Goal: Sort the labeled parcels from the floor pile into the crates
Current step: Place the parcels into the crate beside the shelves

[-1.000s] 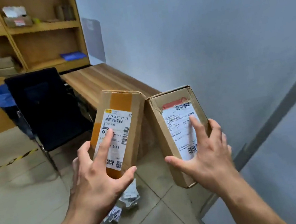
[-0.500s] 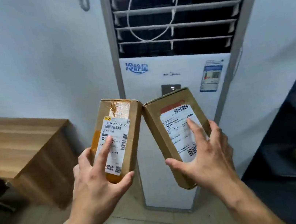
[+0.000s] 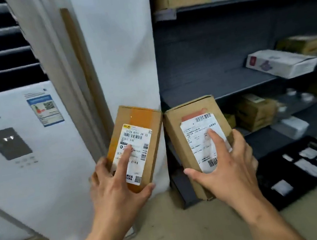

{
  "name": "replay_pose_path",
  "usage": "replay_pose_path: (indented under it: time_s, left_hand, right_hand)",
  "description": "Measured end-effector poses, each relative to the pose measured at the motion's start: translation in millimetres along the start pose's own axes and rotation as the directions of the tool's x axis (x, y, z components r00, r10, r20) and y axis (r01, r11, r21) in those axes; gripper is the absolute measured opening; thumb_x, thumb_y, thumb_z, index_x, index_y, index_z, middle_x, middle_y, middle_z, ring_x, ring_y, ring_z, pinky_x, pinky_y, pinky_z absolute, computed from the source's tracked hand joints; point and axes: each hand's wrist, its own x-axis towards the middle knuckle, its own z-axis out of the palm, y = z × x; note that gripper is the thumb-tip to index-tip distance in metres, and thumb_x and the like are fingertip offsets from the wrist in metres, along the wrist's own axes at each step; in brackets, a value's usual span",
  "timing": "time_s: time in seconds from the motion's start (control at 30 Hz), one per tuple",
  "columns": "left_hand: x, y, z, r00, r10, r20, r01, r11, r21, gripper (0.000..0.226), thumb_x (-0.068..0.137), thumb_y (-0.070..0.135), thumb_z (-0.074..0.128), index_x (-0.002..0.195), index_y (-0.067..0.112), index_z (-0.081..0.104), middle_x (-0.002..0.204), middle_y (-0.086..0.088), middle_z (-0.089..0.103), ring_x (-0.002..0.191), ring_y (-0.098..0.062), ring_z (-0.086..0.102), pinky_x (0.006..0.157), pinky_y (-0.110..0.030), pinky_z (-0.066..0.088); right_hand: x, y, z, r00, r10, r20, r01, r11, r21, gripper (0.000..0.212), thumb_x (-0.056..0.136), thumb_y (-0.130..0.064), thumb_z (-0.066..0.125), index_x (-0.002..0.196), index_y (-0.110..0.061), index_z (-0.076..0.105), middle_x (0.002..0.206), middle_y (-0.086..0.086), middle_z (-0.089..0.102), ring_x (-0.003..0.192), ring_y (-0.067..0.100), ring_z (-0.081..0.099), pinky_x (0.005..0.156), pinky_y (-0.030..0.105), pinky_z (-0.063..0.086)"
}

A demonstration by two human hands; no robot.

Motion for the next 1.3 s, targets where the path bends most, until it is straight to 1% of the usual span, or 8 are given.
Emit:
replay_pose_path:
  time_s: [0.2,0.4,0.5,0.6,0.67,0.8,1.1,1.3]
  left_hand:
    - [21,72,75,0.98,0.109,0.165,-0.111,0.994,0.004,0.108,0.069,0.076,0.072,0.149,0.063,0.001,0.156,0.002,0.005,0.142,-0.035,0.017,0.116,-0.053,0.032]
    - [54,108,168,0.908,0.224,0.353,-0.231,0.973,-0.023,0.11,0.068,0.077,0.072,0.153,0.056,0.004,0.155,-0.001,0.005,0.14,-0.032,0.016,0.114,-0.052,0.035]
    - [79,119,215,0.859,0.288,0.424,-0.288,0.955,-0.067,0.111,0.065,0.08,0.071,0.151,0.056,0.005,0.154,-0.002,0.01,0.138,-0.032,0.02,0.112,-0.052,0.036]
    - [109,132,251,0.805,0.342,0.485,-0.314,0.939,-0.14,0.108,0.064,0.077,0.072,0.151,0.056,0.011,0.15,-0.001,0.017,0.131,-0.03,0.027,0.109,-0.047,0.038]
    - [132,144,269,0.776,0.377,0.505,-0.341,0.925,-0.167,0.107,0.065,0.075,0.073,0.151,0.057,0.012,0.15,-0.001,0.017,0.131,-0.03,0.027,0.11,-0.046,0.037]
    - [172,165,303,0.709,0.459,0.536,-0.405,0.886,-0.224,0.104,0.066,0.072,0.076,0.15,0.058,0.016,0.151,0.001,0.016,0.132,-0.031,0.026,0.109,-0.049,0.038]
    - [207,231,384,0.543,0.577,0.611,-0.5,0.806,-0.317,0.107,0.065,0.069,0.08,0.152,0.055,0.019,0.149,-0.003,0.022,0.134,-0.033,0.028,0.105,-0.048,0.041]
    - [214,290,449,0.516,0.567,0.642,-0.508,0.806,-0.303,0.112,0.066,0.068,0.08,0.154,0.051,0.015,0.153,-0.005,0.019,0.139,-0.033,0.025,0.108,-0.049,0.037]
  right_hand:
    - [7,90,-18,0.974,0.226,-0.025,-0.227,0.973,-0.037,0.122,0.052,-0.095,0.061,0.152,-0.052,0.006,0.162,0.01,-0.004,0.148,0.036,0.012,0.117,0.056,0.023]
    - [12,168,-6,0.891,0.454,0.003,-0.451,0.886,-0.107,0.12,0.053,-0.098,0.055,0.15,-0.049,0.004,0.163,0.01,-0.001,0.149,0.036,0.014,0.117,0.054,0.025]
    - [20,209,7,0.795,0.605,-0.055,-0.607,0.786,-0.121,0.117,0.053,-0.098,0.055,0.15,-0.048,0.011,0.16,0.012,0.007,0.146,0.038,0.02,0.114,0.055,0.029]
    - [29,245,14,0.647,0.754,-0.113,-0.761,0.629,-0.159,0.12,0.05,-0.1,0.05,0.15,-0.041,0.018,0.156,0.016,0.016,0.14,0.042,0.028,0.109,0.056,0.034]
    - [35,264,15,0.569,0.812,-0.134,-0.82,0.547,-0.17,0.118,0.054,-0.099,0.051,0.15,-0.038,0.019,0.155,0.018,0.018,0.139,0.044,0.03,0.108,0.057,0.035]
    - [54,286,19,0.476,0.857,-0.195,-0.878,0.455,-0.146,0.115,0.058,-0.097,0.053,0.149,-0.037,0.017,0.156,0.018,0.018,0.139,0.046,0.029,0.108,0.06,0.034]
    - [108,309,40,0.408,0.886,-0.22,-0.912,0.405,-0.059,0.117,0.056,-0.097,0.05,0.151,-0.039,0.013,0.157,0.016,0.018,0.139,0.044,0.029,0.107,0.061,0.034]
    - [144,371,49,0.437,0.885,-0.159,-0.899,0.425,-0.104,0.115,0.062,-0.094,0.057,0.151,-0.039,0.01,0.159,0.015,0.011,0.143,0.043,0.024,0.112,0.059,0.032]
